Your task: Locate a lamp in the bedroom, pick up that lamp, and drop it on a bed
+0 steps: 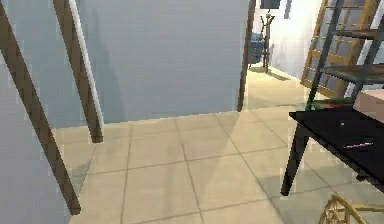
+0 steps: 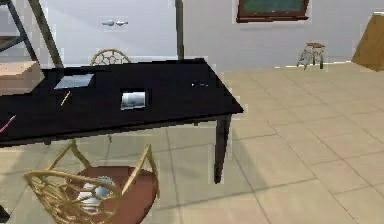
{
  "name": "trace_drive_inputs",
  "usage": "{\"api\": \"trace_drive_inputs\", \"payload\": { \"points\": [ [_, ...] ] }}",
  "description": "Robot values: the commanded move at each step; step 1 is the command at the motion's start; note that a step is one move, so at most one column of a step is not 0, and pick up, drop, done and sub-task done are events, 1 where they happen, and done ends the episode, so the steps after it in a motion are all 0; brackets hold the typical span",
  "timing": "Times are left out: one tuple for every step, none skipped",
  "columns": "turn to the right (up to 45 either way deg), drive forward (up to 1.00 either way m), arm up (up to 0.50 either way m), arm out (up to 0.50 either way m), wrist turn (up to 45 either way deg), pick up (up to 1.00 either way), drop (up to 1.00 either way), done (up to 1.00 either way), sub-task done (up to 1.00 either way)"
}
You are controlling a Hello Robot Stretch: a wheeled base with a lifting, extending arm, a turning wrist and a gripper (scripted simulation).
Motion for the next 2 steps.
{"api": "trace_drive_inputs", "payload": {
  "points": [
    [0.0, 0.6, 0.0, 0.0, 0.0, 0.0, 0.0, 0.0, 0.0],
    [21.0, 0.0, 0.0, 0.0, 0.0, 0.0, 0.0, 0.0, 0.0]
  ]
}}
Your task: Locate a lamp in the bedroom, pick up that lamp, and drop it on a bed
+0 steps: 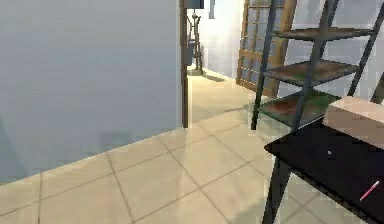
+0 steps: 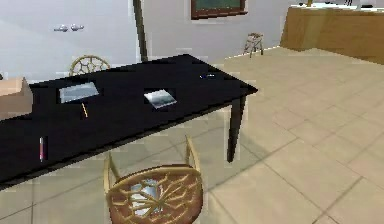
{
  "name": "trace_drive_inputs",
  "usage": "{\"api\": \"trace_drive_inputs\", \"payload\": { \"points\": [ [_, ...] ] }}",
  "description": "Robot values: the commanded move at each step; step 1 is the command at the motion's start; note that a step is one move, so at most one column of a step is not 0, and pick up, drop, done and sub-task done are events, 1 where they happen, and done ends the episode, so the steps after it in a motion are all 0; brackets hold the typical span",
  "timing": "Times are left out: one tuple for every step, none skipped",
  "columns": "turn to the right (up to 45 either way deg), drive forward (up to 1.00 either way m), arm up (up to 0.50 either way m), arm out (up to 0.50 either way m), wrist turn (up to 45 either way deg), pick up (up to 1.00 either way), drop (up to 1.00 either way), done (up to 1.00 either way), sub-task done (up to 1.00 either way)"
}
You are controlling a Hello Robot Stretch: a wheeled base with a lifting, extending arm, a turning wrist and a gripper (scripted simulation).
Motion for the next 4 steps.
{"api": "trace_drive_inputs", "payload": {
  "points": [
    [0.0, 1.0, 0.0, 0.0, 0.0, 0.0, 0.0, 0.0, 0.0],
    [12.0, 0.0, 0.0, 0.0, 0.0, 0.0, 0.0, 0.0, 0.0],
    [0.0, 0.2, 0.0, 0.0, 0.0, 0.0, 0.0, 0.0, 0.0],
    [3.0, 0.0, 0.0, 0.0, 0.0, 0.0, 0.0, 0.0, 0.0]
  ]
}}
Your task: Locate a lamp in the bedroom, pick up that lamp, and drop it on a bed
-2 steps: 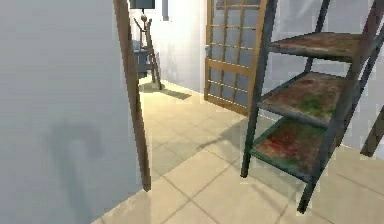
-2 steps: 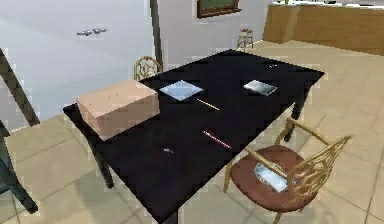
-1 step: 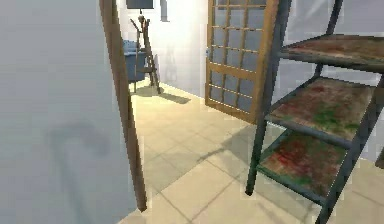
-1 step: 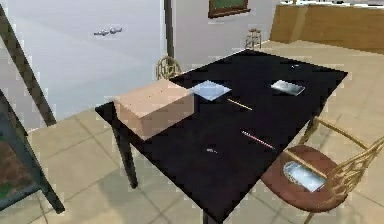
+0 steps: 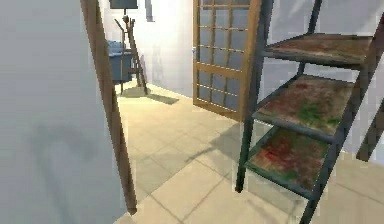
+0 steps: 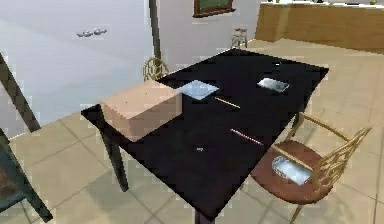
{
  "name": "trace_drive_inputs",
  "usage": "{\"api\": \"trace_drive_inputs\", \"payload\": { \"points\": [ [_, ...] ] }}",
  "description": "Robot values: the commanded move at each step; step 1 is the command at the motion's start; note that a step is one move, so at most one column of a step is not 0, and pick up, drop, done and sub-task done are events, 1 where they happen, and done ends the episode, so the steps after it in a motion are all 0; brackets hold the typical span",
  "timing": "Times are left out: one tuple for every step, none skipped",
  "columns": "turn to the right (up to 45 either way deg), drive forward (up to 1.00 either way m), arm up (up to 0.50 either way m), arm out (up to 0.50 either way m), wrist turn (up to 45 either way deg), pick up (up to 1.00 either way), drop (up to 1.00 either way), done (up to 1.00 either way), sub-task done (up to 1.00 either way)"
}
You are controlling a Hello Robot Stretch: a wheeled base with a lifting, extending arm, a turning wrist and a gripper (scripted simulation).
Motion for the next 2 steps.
{"api": "trace_drive_inputs", "payload": {
  "points": [
    [0.0, 1.0, 0.0, 0.0, 0.0, 0.0, 0.0, 0.0, 0.0],
    [0.0, 0.5, 0.0, 0.0, 0.0, 0.0, 0.0, 0.0, 0.0]
  ]
}}
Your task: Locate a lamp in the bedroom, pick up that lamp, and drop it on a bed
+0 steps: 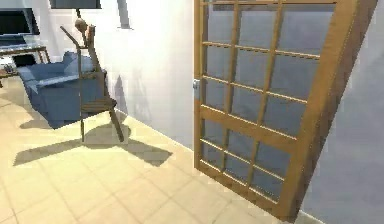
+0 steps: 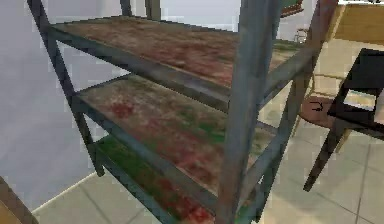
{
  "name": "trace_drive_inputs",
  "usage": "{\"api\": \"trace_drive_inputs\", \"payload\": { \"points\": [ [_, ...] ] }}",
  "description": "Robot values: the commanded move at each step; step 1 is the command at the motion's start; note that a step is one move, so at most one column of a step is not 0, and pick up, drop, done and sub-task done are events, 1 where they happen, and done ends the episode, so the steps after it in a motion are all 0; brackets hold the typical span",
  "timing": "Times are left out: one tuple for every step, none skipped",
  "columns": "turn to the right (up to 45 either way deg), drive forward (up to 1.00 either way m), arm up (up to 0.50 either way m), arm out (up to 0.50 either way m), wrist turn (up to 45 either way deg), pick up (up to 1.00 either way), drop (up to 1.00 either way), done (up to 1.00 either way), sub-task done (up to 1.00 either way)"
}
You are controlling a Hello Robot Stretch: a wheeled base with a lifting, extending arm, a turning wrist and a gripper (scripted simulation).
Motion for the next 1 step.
{"api": "trace_drive_inputs", "payload": {
  "points": [
    [-45.0, 0.0, 0.0, 0.0, 0.0, 0.0, 0.0, 0.0, 0.0]
  ]
}}
